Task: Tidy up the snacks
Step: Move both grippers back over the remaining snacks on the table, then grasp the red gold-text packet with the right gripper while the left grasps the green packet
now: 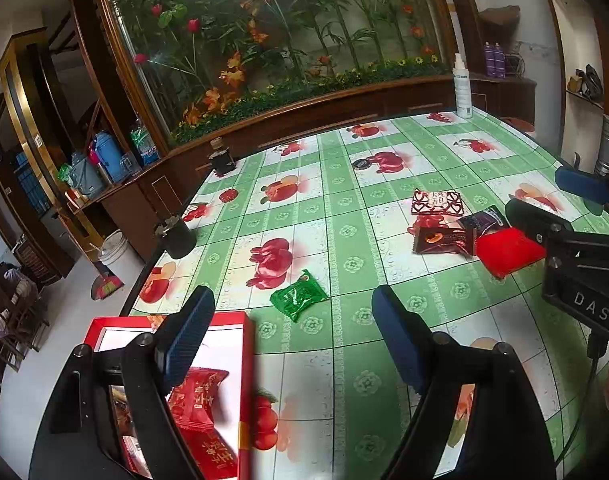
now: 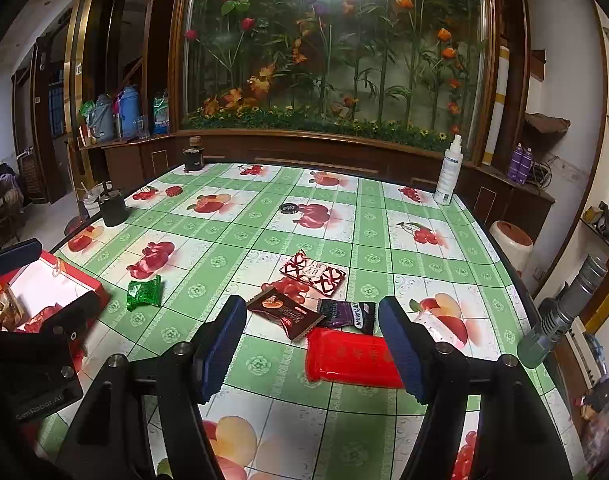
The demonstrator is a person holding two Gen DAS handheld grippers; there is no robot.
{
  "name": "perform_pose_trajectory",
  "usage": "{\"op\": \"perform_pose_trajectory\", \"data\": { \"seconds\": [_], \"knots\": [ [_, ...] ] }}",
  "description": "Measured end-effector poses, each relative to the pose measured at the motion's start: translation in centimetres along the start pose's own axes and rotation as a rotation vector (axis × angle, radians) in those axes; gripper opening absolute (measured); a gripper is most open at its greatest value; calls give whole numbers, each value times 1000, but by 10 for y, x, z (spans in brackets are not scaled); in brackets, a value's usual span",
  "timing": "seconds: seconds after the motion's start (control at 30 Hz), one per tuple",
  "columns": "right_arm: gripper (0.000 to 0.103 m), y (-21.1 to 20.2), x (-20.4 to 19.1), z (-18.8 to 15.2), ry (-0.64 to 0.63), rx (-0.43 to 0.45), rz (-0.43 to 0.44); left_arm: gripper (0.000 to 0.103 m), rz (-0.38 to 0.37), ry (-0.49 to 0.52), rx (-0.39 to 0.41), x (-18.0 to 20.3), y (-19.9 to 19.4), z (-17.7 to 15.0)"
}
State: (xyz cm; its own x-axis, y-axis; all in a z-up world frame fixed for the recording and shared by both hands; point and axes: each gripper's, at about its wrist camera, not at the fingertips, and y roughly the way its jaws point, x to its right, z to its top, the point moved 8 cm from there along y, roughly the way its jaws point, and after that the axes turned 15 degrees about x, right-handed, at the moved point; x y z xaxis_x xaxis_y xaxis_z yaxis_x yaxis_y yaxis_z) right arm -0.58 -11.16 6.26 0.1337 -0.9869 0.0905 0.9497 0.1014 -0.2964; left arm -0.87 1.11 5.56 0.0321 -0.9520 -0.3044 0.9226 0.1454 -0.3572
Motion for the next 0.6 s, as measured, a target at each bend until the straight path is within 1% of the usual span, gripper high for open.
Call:
{"op": "perform_pose_trajectory", "data": {
  "seconds": [0.43, 0.53, 0.6],
  "knots": [
    [71, 1, 4, -1, 15, -4, 7, 81, -15, 13, -15, 7, 3, -4],
    [71, 4, 7, -3, 31, -27, 34, 81, -36, 32, -29, 10, 8, -7],
    [73, 8, 12, -7, 22, -50, 64, 81, -74, 49, -48, 13, 17, -9]
  ]
}}
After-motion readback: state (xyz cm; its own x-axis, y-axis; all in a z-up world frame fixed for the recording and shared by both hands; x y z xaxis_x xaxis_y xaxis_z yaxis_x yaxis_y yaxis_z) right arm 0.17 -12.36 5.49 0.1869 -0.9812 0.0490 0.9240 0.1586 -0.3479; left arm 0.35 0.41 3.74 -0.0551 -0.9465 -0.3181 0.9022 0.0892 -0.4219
